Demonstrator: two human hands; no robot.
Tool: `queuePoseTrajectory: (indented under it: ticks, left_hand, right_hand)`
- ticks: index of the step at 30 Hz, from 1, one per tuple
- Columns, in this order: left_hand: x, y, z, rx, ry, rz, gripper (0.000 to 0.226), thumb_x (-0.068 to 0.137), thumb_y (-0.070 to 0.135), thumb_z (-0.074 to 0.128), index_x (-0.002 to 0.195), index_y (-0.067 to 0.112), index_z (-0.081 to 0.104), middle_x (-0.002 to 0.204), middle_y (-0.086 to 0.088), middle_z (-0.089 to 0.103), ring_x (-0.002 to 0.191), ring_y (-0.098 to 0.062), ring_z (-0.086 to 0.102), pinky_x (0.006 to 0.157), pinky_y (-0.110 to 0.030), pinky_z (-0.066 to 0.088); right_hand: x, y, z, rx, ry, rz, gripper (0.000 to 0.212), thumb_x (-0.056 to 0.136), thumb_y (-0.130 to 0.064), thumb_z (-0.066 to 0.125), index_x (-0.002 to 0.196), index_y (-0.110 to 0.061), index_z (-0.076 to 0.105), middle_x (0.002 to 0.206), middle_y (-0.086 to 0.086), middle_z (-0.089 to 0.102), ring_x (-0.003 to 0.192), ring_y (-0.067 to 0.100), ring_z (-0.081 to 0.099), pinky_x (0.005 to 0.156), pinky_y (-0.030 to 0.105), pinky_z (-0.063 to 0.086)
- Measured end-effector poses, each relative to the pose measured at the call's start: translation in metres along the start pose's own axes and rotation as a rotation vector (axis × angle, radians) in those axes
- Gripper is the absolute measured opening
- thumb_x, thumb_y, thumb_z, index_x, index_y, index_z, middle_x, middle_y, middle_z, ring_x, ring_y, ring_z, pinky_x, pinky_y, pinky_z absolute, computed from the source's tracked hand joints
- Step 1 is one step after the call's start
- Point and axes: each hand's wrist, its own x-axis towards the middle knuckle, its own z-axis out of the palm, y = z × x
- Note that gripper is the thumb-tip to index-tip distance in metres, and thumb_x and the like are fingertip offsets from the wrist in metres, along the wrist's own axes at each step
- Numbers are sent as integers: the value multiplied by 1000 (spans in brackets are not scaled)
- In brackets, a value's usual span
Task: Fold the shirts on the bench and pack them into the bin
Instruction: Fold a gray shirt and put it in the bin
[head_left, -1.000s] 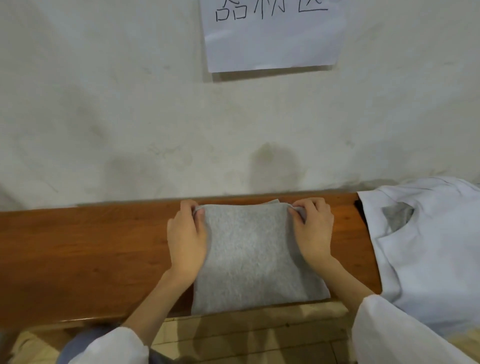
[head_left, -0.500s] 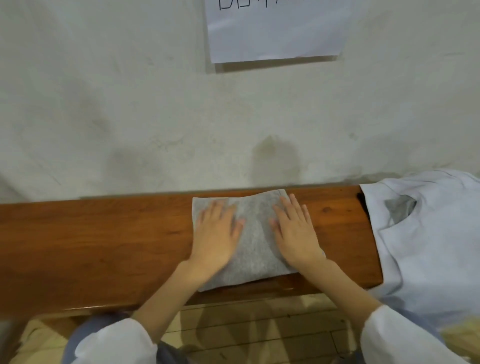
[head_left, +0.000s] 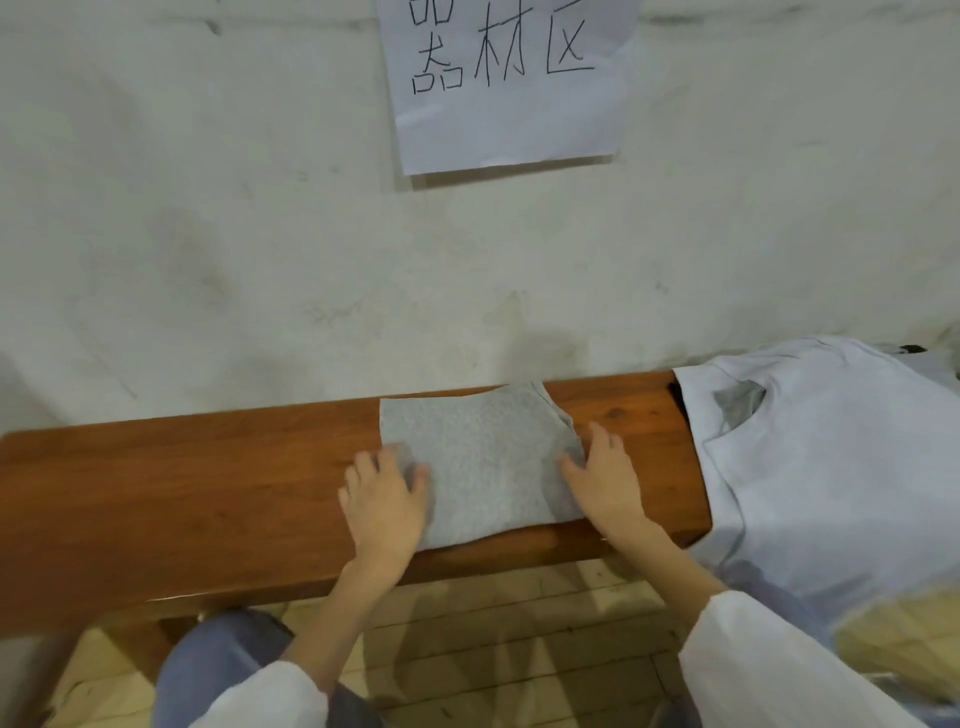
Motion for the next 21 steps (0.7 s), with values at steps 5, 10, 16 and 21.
queuePoseTrajectory:
  ticks: [5,10,16,21]
  left_hand:
    - [-7,-11,-12,7,-277,-188,64,83,68,47,109,10,55,110,-7,57,103,-28,55,89,-40,45]
    - [-2,5,-18,-483,-429,-343,40,84,33,69,112,6,58,108,-7,62,92,-20,58,82,-35,51]
    - [-7,24,-34,-1243,-549,-722,56,80,-5,67,131,1,43,126,-17,57,99,-29,62,71,-39,55]
    - [-19,70,-36,-1297,-625,-651,89,84,-2,64,151,26,12,145,-17,40,112,-33,58,73,-41,53]
  right_hand:
    - [-4,0,-14,195,-153,263,53,90,-36,61,130,-6,42,127,10,52,105,22,52,83,29,42]
    - [-5,-10,-13,322,-258,382,63,88,-35,63,137,-5,37,136,10,46,124,27,46,95,35,43]
    - [-22,1,-32,470,-137,293,27,90,-24,60,110,-11,47,117,9,54,100,18,51,73,25,45]
    - [-52,32,-77,502,139,152,49,92,-19,60,137,-14,41,129,1,48,126,22,44,94,25,37]
